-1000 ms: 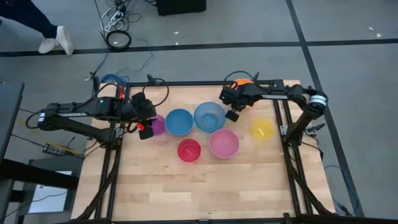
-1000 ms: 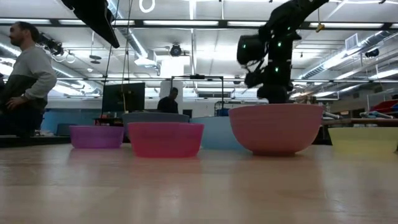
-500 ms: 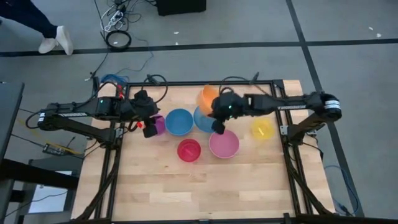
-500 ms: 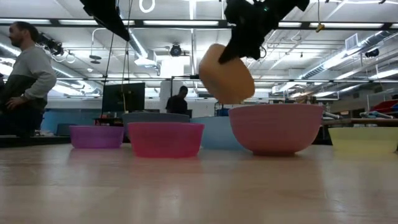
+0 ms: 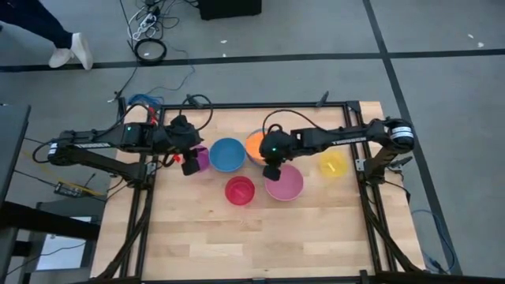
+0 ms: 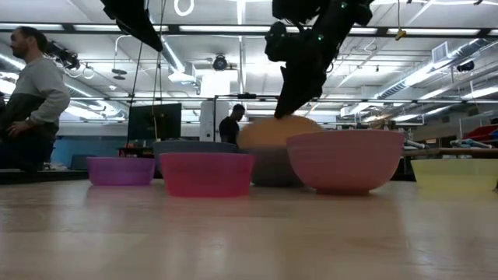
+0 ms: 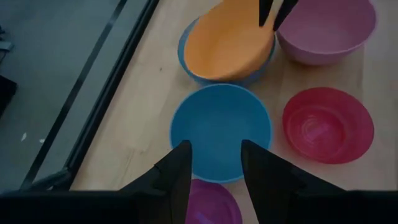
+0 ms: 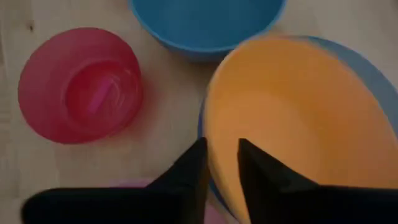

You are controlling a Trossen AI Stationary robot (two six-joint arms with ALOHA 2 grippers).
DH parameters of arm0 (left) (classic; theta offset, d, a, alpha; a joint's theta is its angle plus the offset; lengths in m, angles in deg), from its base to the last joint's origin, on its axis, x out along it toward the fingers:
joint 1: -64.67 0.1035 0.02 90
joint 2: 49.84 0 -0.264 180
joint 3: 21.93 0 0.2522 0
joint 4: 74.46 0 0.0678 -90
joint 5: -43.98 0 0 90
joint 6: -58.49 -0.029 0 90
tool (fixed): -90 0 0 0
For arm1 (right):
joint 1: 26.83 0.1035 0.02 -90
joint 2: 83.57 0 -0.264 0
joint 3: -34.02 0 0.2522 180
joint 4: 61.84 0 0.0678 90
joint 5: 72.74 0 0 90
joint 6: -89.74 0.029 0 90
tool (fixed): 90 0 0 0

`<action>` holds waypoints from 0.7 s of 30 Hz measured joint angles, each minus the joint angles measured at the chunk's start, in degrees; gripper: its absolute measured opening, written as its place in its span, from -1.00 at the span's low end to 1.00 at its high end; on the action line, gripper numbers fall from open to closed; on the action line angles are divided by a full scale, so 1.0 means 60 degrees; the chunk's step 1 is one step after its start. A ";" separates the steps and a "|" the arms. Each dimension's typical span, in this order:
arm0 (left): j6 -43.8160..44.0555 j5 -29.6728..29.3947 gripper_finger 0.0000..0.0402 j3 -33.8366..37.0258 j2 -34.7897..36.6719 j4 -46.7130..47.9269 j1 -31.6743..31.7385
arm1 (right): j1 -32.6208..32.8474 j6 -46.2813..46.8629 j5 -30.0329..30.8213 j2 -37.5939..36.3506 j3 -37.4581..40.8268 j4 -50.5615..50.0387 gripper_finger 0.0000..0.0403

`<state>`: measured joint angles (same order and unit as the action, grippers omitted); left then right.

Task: Nest bowls inside each other
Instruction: Stack the orange bowl on top of the light blue bowl, then stack the pink bowl on top of the orange bowl

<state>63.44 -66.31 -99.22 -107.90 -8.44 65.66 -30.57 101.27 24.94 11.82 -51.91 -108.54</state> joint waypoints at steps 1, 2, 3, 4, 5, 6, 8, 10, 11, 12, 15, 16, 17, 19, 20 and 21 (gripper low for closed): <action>0.0000 0.0000 -0.27 0.0000 0.0000 0.0001 0.0000 | 0.0036 0.0112 0.0036 -0.0024 -0.0161 -0.0248 -0.54; -0.0004 0.0000 -0.27 0.0000 0.0000 0.0006 0.0000 | 0.0077 0.0268 0.0066 -0.0070 -0.0319 -0.0570 -0.48; -0.0003 0.0000 -0.27 0.0000 0.0000 0.0011 0.0000 | 0.0134 0.0436 0.0088 -0.0112 -0.0478 -0.0978 -0.43; 0.0004 0.0000 -0.27 0.0000 0.0000 0.0041 0.0000 | 0.0200 0.0580 0.0123 -0.0191 -0.0644 -0.1374 -0.39; 0.0020 0.0005 -0.27 0.0000 0.0000 0.0126 0.0000 | 0.0291 0.0737 0.0210 -0.0256 -0.0816 -0.1861 -0.35; 0.0046 0.0054 -0.27 0.0000 0.0000 0.0255 0.0000 | 0.0414 0.0935 0.0328 -0.0330 -0.0962 -0.2359 -0.33; 0.0230 0.0255 -0.27 0.0000 0.0000 0.0651 0.0000 | 0.0654 0.1450 0.0425 -0.0480 -0.1170 -0.3521 -0.30; 0.0479 0.0364 -0.27 0.0000 0.0000 0.1098 -0.0013 | 0.0902 0.2121 0.0429 -0.0534 -0.1241 -0.4757 -0.30; 0.0589 0.0449 -0.27 0.0000 0.0000 0.1316 -0.0057 | 0.1046 0.2457 0.0431 -0.0551 -0.1233 -0.5320 -0.30; 0.0722 0.0493 -0.27 0.0017 0.0000 0.1452 -0.0113 | 0.1184 0.2776 0.0446 -0.0580 -0.1193 -0.5769 -0.30; 0.0797 0.0503 -0.27 0.0222 0.0004 0.1456 -0.0329 | 0.1597 0.3587 0.0510 -0.0594 -0.0994 -0.6355 -0.29; 0.0817 0.0504 -0.27 0.0300 0.0000 0.1436 -0.0392 | 0.1707 0.3759 0.0513 -0.0594 -0.0900 -0.6393 -0.29; 0.0835 0.0503 -0.27 0.0383 0.0000 0.1344 -0.0456 | 0.1779 0.3899 0.0509 -0.0594 -0.0794 -0.6309 -0.29; 0.0948 0.0503 -0.27 0.0615 0.0004 0.1122 -0.0558 | 0.1855 0.4086 0.0541 -0.0594 -0.0551 -0.5925 -0.29; 0.0967 0.0503 -0.27 0.0755 0.0000 0.1028 -0.0582 | 0.1855 0.4141 0.0620 -0.0586 -0.0431 -0.5780 -0.29; 0.0972 0.0506 -0.27 0.0886 0.0000 0.0909 -0.0617 | 0.1848 0.4159 0.0697 -0.0586 -0.0315 -0.5634 -0.29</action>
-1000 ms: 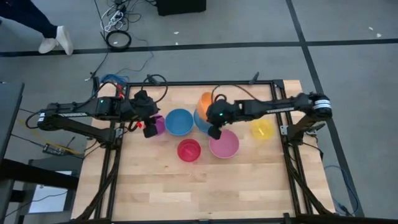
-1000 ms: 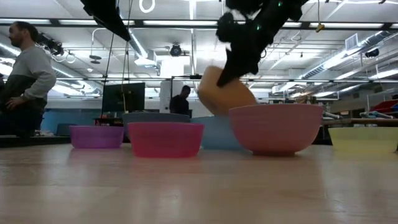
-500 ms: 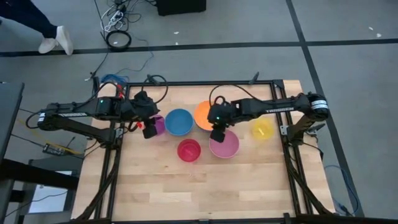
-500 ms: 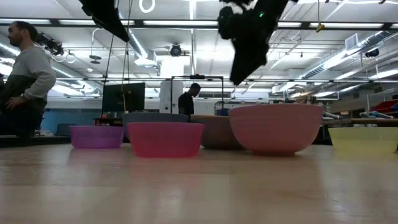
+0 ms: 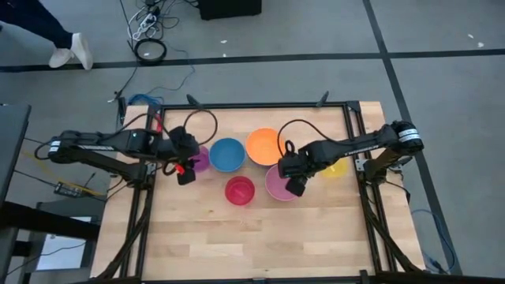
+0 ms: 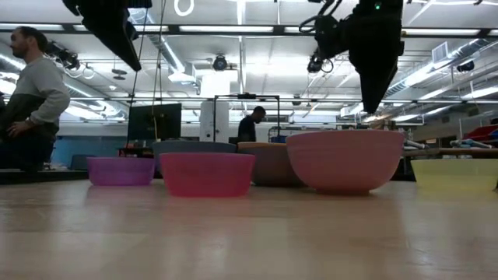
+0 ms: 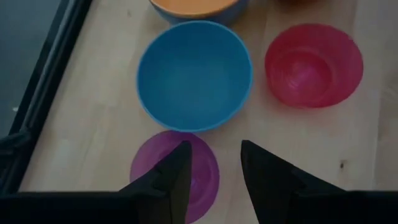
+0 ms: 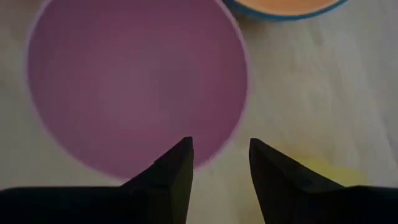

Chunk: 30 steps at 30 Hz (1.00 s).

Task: Nest bowls inside each other
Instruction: Stack the pink bowl on top of the orange bowl

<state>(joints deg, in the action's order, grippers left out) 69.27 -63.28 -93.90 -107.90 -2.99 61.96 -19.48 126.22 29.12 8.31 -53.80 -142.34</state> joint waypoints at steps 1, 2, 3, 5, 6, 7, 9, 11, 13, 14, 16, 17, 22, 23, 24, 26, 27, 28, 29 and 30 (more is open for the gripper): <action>0.0003 -0.0003 -0.27 0.0131 0.0000 -0.0145 -0.0036 | -0.0040 0.0011 0.0037 0.0000 0.0119 0.0198 -0.29; 0.0010 -0.0003 -0.27 0.0253 0.0000 -0.0243 -0.0074 | -0.0083 0.0018 0.0056 0.0000 0.0241 0.0385 -0.29; 0.0031 -0.0003 -0.27 0.0384 0.0001 -0.0305 -0.0100 | -0.0138 0.0020 0.0068 0.0001 0.0363 0.0487 -0.29; 0.0063 0.0000 -0.27 0.0629 0.0000 -0.0399 -0.0140 | -0.0286 0.0012 0.0178 0.0000 0.0633 0.0721 -0.29; 0.0066 0.0000 -0.27 0.0733 0.0000 -0.0490 -0.0140 | -0.0388 -0.0013 0.0232 0.0000 0.0797 0.0968 -0.29; 0.0070 -0.0003 -0.27 0.0840 0.0000 -0.0596 -0.0140 | -0.0498 -0.0059 0.0246 0.0000 0.0958 0.1114 -0.29; 0.0060 -0.0003 -0.27 0.1039 0.0000 -0.0775 -0.0138 | -0.0720 -0.0179 0.0238 0.0000 0.1336 0.1450 -0.29; 0.0035 -0.0003 -0.27 0.1164 0.0000 -0.0770 -0.0137 | -0.0964 -0.0295 0.0050 0.0000 0.1728 0.2058 -0.29; 0.0048 -0.0004 -0.27 0.1223 0.0000 -0.0786 -0.0137 | -0.1166 -0.0344 -0.0244 0.0000 0.2122 0.2569 -0.30; 0.0063 -0.0003 -0.27 0.1253 0.0000 -0.0799 -0.0137 | -0.1252 -0.0357 -0.0326 0.0000 0.2329 0.2805 -0.30; 0.0086 -0.0006 -0.27 0.1270 0.0000 -0.0782 -0.0137 | -0.1377 -0.0394 -0.0472 0.0000 0.2696 0.3367 -0.30; 0.0106 -0.0007 -0.27 0.1270 0.0000 -0.0796 -0.0137 | -0.1419 -0.0422 -0.0509 0.0000 0.2868 0.3581 -0.30; 0.0110 -0.0033 -0.27 0.1270 0.0000 -0.0797 -0.0133 | -0.1537 -0.0750 -0.0977 0.0004 0.3104 0.3891 -0.51; 0.0110 -0.0036 -0.27 0.1270 0.0000 -0.0797 -0.0133 | -0.1533 -0.0859 -0.1021 -0.0006 0.3011 0.3769 -0.63; 0.0110 -0.0036 -0.27 0.1270 0.0000 -0.0800 -0.0133 | -0.1533 -0.1007 -0.1025 -0.0046 0.2887 0.3613 -0.77; 0.0097 -0.0097 -0.27 0.1270 0.0000 -0.0907 -0.0133 | -0.1505 -0.1291 -0.1069 -0.0135 0.2502 0.3385 -0.93; 0.0095 -0.0110 -0.27 0.1270 0.0000 -0.0966 -0.0133 | -0.1493 -0.1298 -0.1084 -0.0179 0.2268 0.3157 -0.94; 0.0093 -0.0113 -0.27 0.1270 0.0000 -0.0999 -0.0133 | -0.1488 -0.1321 -0.1091 -0.0206 0.2004 0.2830 -0.95; 0.0090 -0.0113 -0.27 0.1270 0.0000 -0.1036 -0.0133 | -0.1476 -0.1385 -0.1094 -0.0223 0.1689 0.2506 -0.97; 0.0037 -0.0114 -0.27 0.1270 0.0000 -0.1099 -0.0133 | -0.1463 -0.1528 -0.1093 -0.0249 0.1345 0.2307 -0.98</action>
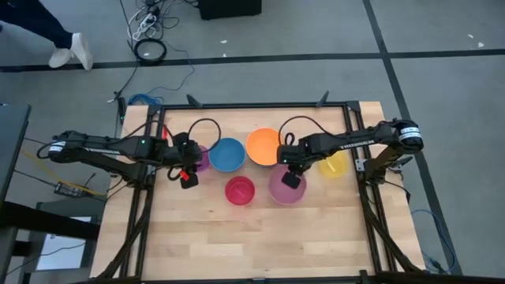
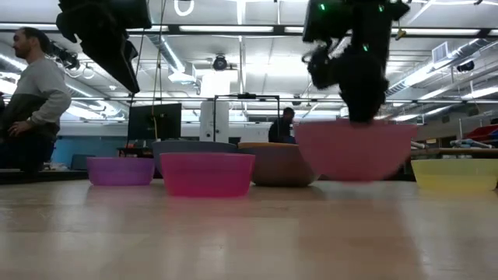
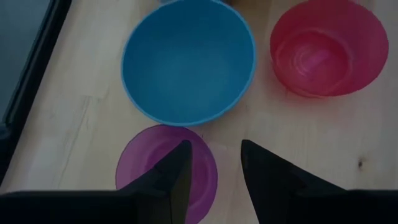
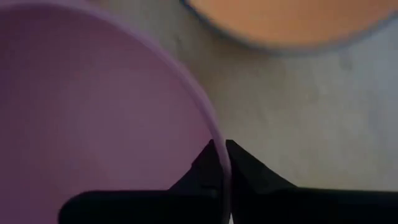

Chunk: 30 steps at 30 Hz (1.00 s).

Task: Nest bowls inside each other
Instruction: Stack the pink bowl on top of the orange bowl, then stack the blue bowl on top of the pink bowl

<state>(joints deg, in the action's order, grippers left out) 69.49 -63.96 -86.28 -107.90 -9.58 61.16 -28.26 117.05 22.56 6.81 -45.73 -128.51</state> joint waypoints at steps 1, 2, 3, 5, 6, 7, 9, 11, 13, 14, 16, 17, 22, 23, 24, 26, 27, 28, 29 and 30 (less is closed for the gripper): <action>-0.0042 0.0002 -0.27 0.0000 0.0000 -0.0132 0.0000 | 0.0034 -0.0113 0.0094 -0.0040 -0.0365 -0.0124 -0.99; -0.0097 -0.0013 -0.27 0.0000 0.0003 -0.0310 0.0000 | 0.0045 -0.0208 0.0234 -0.0067 -0.0725 -0.0103 -0.99; -0.0224 -0.0023 -0.27 0.0000 0.0000 -0.0477 0.0000 | 0.0030 -0.0402 0.0326 -0.0068 -0.1067 -0.0017 -0.99; -0.0491 -0.0027 -0.27 0.0000 0.0000 -0.0887 0.0004 | -0.0140 -0.0916 0.0565 0.0031 -0.1559 0.0236 -0.99; -0.0610 -0.0034 -0.27 -0.0001 0.0000 -0.1158 0.0004 | -0.0291 -0.1151 0.0691 0.0079 -0.1726 0.0436 -0.99; -0.0763 -0.0030 -0.27 -0.0004 0.0000 -0.1350 0.0004 | -0.0494 -0.1394 0.0829 0.0142 -0.1828 0.0667 -0.99; -0.0886 -0.0026 -0.27 -0.0004 0.0000 -0.1606 0.0004 | -0.0983 -0.1756 0.1077 0.0260 -0.1938 0.1193 -1.00; -0.0998 -0.0027 -0.27 -0.0004 0.0000 -0.1715 0.0004 | -0.1516 -0.2021 0.1218 0.0465 -0.1946 0.1464 -1.00; -0.1011 -0.0027 -0.27 -0.0004 0.0000 -0.1714 0.0004 | -0.2060 -0.2203 0.1216 0.0689 -0.1935 0.1715 -1.00; -0.1009 -0.0027 -0.27 -0.0004 0.0000 -0.1759 0.0004 | -0.2278 -0.2309 0.1180 0.0852 -0.1935 0.1785 -1.00; -0.1010 -0.0024 -0.27 -0.0004 0.0000 -0.1755 0.0004 | -0.2722 -0.2423 0.0590 0.1120 -0.1935 0.2021 -0.98; -0.1013 -0.0024 -0.27 -0.0004 0.0000 -0.1750 0.0004 | -0.2885 -0.2430 0.0206 0.1264 -0.1935 0.2026 -0.95; -0.1009 -0.0024 -0.27 -0.0004 0.0000 -0.1746 0.0004 | -0.3183 -0.2243 -0.0707 0.1640 -0.1928 0.1799 -0.64; -0.1012 -0.0024 -0.27 -0.0004 0.0000 -0.1758 0.0004 | -0.3183 -0.2237 -0.0674 0.1640 -0.1928 0.1707 -0.56; -0.1010 -0.0020 -0.27 -0.0004 0.0000 -0.1763 0.0004 | -0.3165 -0.2234 -0.0591 0.1627 -0.1931 0.1769 -0.49; -0.1020 -0.0020 -0.27 -0.0004 0.0000 -0.1764 0.0004 | -0.3132 -0.2230 -0.0288 0.1562 -0.1932 0.1680 -0.36; -0.1020 -0.0020 -0.27 -0.0004 0.0000 -0.1761 0.0004 | -0.3097 -0.2226 -0.0137 0.1469 -0.1932 0.1665 -0.31; -0.1020 -0.0020 -0.27 -0.0004 0.0000 -0.1767 0.0004 | -0.3078 -0.2222 0.0026 0.1370 -0.1932 0.1666 -0.26; -0.1020 -0.0030 -0.27 -0.0004 -0.0008 -0.1770 0.0004 | -0.3030 -0.2219 0.0248 0.1233 -0.1932 0.1671 -0.23; -0.1022 -0.0082 -0.27 -0.0004 -0.0051 -0.1779 0.0004 | -0.2988 -0.2219 0.0443 0.1079 -0.1932 0.1622 -0.21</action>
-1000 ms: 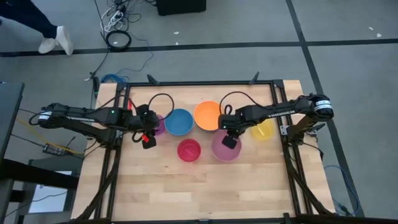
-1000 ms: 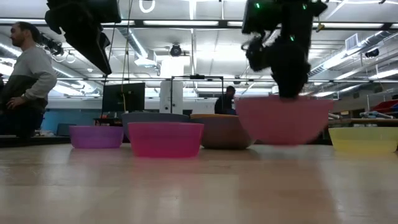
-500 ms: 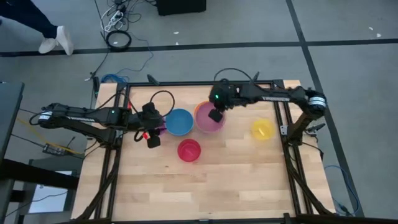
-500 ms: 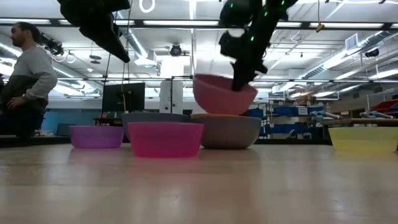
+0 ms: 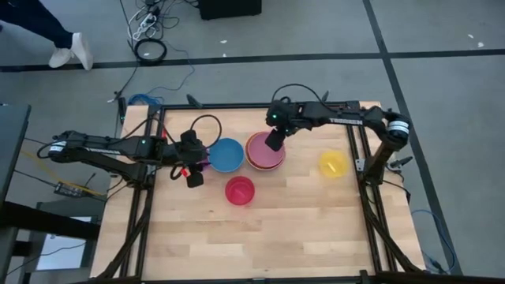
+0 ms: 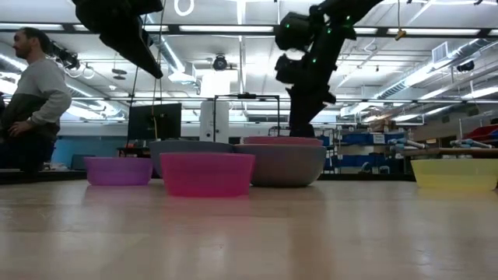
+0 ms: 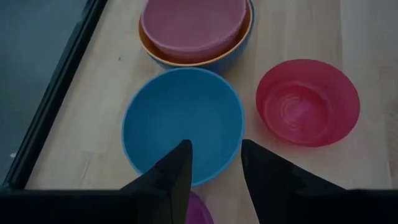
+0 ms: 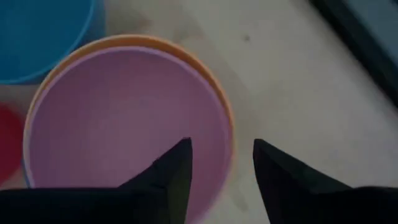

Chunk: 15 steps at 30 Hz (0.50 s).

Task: Nest bowls inside each other
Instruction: Stack the blue bowl on top of the pink bowl

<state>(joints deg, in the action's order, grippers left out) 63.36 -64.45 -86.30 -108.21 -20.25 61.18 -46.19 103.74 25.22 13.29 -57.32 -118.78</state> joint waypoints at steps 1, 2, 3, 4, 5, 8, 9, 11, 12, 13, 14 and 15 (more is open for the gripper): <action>-0.0019 -0.0050 -0.27 0.0000 -0.0066 0.0004 0.0000 | 0.0089 -0.0007 0.0273 -0.0145 0.0000 -0.0038 -0.20; -0.0084 -0.0077 -0.27 0.0013 -0.0135 -0.0013 0.0000 | 0.0169 -0.0016 0.0514 -0.0328 0.0000 -0.0064 -0.20; -0.0232 -0.0081 -0.27 0.0057 -0.0235 -0.0022 0.0000 | 0.0273 -0.0018 0.0720 -0.0529 0.0000 -0.0102 -0.20; -0.0440 -0.0084 -0.27 0.0088 -0.0391 0.0033 0.0000 | 0.0385 -0.0022 0.0923 -0.0762 0.0000 -0.0109 -0.21; -0.0706 -0.0061 -0.27 0.0121 -0.0559 -0.0002 0.0000 | 0.0479 -0.0021 0.1077 -0.1027 0.0000 -0.0139 -0.21; -0.1728 0.0189 -0.27 0.0297 -0.1122 0.0047 -0.0109 | 0.0861 0.0126 0.1524 -0.1780 0.0000 -0.0276 -0.22; -0.2083 0.0192 -0.27 0.0329 -0.1318 0.0018 -0.0177 | 0.1008 0.0205 0.1631 -0.2014 0.0000 -0.0342 -0.22; -0.2600 0.0200 -0.27 0.0353 -0.1672 -0.0069 -0.0312 | 0.1318 0.0387 0.1879 -0.2452 0.0000 -0.0497 -0.22; -0.2778 0.0198 -0.27 0.0351 -0.1842 -0.0075 -0.0393 | 0.1480 0.0523 0.2009 -0.2639 -0.0001 -0.0638 -0.22; -0.2909 0.0197 -0.27 0.0350 -0.1993 -0.0110 -0.0470 | 0.1642 0.0678 0.2129 -0.2819 -0.0004 -0.0814 -0.22; -0.3066 0.0196 -0.27 0.0350 -0.2123 -0.0145 -0.0556 | 0.1798 0.0854 0.2228 -0.2964 -0.0004 -0.1014 -0.22; -0.3217 0.0193 -0.27 0.0348 -0.2236 -0.0176 -0.0635 | 0.1954 0.1010 0.2338 -0.3077 -0.0004 -0.1220 -0.22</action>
<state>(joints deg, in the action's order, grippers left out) 44.05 -63.30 -84.22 -121.62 -21.31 57.37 -34.47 109.80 39.25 -5.18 -57.35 -126.09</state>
